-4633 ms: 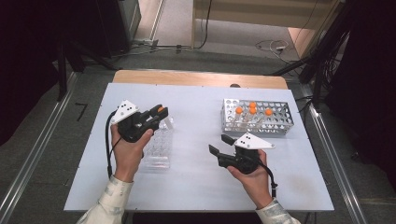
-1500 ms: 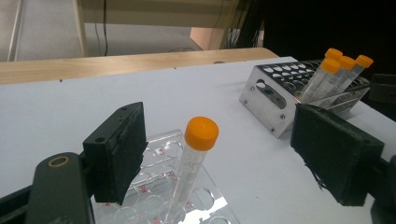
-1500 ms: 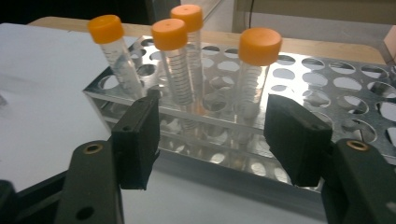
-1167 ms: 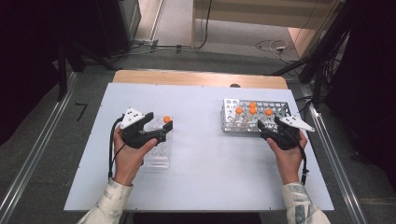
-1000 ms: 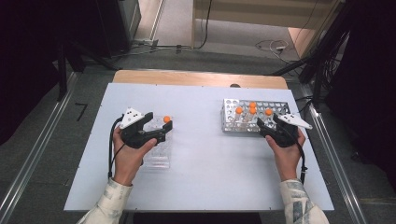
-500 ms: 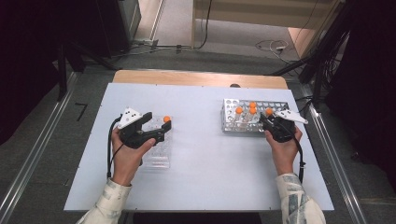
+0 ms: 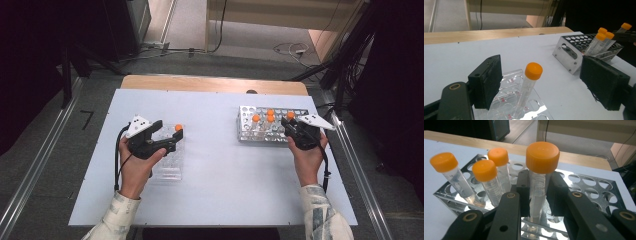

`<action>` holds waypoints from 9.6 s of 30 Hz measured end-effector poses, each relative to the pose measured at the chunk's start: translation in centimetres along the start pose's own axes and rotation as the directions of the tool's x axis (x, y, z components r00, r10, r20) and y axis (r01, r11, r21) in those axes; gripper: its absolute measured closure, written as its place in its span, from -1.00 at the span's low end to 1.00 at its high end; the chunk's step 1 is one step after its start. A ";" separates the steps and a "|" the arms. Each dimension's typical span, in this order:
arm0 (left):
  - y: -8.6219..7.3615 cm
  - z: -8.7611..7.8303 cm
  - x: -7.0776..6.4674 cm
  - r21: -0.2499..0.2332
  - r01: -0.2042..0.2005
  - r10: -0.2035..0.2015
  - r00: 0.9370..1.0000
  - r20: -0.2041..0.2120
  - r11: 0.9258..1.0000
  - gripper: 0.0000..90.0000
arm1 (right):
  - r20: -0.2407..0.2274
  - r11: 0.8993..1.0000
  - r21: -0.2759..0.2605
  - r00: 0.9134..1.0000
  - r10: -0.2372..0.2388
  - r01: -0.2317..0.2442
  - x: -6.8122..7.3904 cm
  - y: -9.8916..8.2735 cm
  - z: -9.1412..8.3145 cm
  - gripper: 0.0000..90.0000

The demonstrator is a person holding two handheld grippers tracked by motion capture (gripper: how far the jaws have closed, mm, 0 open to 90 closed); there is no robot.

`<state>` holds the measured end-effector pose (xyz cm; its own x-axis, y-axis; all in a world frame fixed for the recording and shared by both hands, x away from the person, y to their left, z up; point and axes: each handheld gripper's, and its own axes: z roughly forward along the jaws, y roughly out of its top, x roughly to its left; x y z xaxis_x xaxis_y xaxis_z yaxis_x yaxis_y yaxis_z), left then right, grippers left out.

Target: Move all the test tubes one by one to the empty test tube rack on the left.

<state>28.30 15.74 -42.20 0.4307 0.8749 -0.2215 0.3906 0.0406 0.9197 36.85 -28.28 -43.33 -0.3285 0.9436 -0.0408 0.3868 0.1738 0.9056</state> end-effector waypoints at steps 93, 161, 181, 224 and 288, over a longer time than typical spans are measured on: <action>-1.0 0.6 -7.1 0.024 -0.104 0.096 0.969 0.229 0.994 -0.59 | -0.368 0.987 -0.021 0.916 -0.158 0.162 12.3 -2.6 -5.2 0.60; -1.2 0.7 -7.6 -0.023 -0.106 0.108 0.947 0.302 0.994 0.56 | -0.517 0.987 -0.005 0.844 -0.142 0.163 17.4 -3.6 -5.1 -0.29; 1.1 -1.1 -2.3 -0.103 -0.018 0.034 0.987 0.156 0.995 0.57 | -0.510 0.986 0.014 0.849 -0.136 0.167 17.3 -3.8 -4.8 -0.31; -0.5 0.4 -0.7 -0.048 -0.079 0.080 0.997 0.012 0.996 0.56 | -0.502 0.987 0.012 0.855 -0.133 0.160 16.9 -3.9 -4.8 -0.31; -0.4 -0.4 -1.2 -0.066 -0.013 0.013 1.000 0.003 0.998 -0.50 | -0.289 0.998 0.025 0.956 -0.046 0.056 9.7 -3.0 -2.5 -0.29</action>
<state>27.32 14.89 -42.18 0.4380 0.8741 -0.2099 0.3307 0.0605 0.9418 30.37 -20.29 -45.38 -0.5812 0.8127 0.0414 0.3894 0.2331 0.8911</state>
